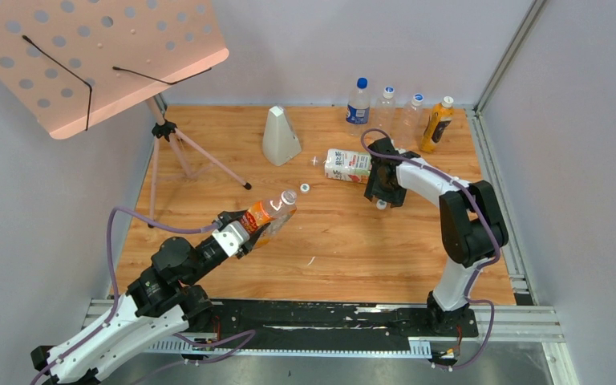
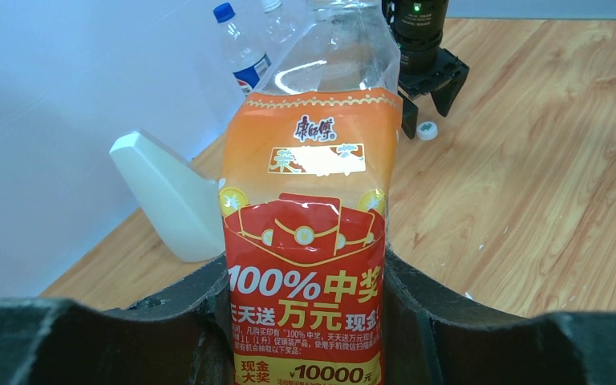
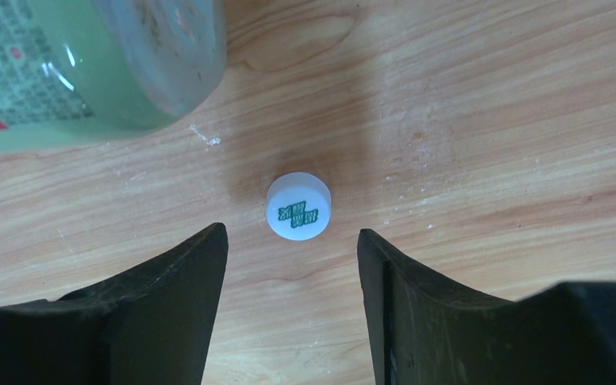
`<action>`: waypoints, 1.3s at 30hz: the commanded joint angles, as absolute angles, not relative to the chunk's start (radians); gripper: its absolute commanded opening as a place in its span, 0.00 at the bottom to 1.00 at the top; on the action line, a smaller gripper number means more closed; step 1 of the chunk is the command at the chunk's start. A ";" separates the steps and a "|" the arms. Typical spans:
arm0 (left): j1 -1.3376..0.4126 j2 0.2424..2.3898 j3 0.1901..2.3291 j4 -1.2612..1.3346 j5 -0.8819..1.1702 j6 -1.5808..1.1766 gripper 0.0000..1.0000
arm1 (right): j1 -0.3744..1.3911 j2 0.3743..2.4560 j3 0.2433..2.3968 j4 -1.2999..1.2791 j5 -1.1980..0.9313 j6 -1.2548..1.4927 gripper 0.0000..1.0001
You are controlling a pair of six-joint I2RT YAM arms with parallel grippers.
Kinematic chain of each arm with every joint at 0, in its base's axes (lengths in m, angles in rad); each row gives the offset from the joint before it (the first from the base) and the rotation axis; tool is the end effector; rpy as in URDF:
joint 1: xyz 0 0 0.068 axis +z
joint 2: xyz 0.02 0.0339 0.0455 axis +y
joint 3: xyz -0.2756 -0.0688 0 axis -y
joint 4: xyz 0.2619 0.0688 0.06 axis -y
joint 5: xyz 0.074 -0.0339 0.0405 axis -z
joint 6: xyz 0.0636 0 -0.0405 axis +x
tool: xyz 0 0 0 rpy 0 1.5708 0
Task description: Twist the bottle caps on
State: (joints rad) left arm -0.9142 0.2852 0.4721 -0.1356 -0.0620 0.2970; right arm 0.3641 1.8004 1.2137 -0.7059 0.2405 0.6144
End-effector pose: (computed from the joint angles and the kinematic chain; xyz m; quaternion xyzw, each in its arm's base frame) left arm 0.0880 -0.1077 0.3057 0.3734 0.5788 -0.1998 0.6969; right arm 0.3524 0.1181 0.1563 0.1392 0.9734 -0.0402 0.1773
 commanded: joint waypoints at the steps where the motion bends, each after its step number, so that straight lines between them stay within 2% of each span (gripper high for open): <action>1: -0.913 0.292 0.503 -0.109 -0.074 0.320 0.36 | 0.343 1.833 1.259 -0.697 0.226 0.601 0.59; 10: -0.913 0.255 0.479 -0.080 -0.079 0.315 0.39 | 0.317 1.861 1.235 -0.668 0.189 0.603 0.50; 16: -0.911 0.277 0.469 -0.071 -0.127 0.310 0.39 | 0.318 1.839 1.213 -0.668 0.180 0.606 0.40; 27: -0.911 0.299 0.476 -0.122 -0.056 0.359 0.35 | 0.328 1.694 1.115 -0.663 0.111 0.577 0.04; 32: -0.911 0.306 0.481 -0.151 0.003 0.382 0.31 | 0.387 1.565 1.086 -0.663 0.085 0.515 0.00; 39: -0.911 0.337 0.497 -0.180 0.109 0.377 0.28 | 0.485 1.330 1.092 -0.664 0.017 0.392 0.00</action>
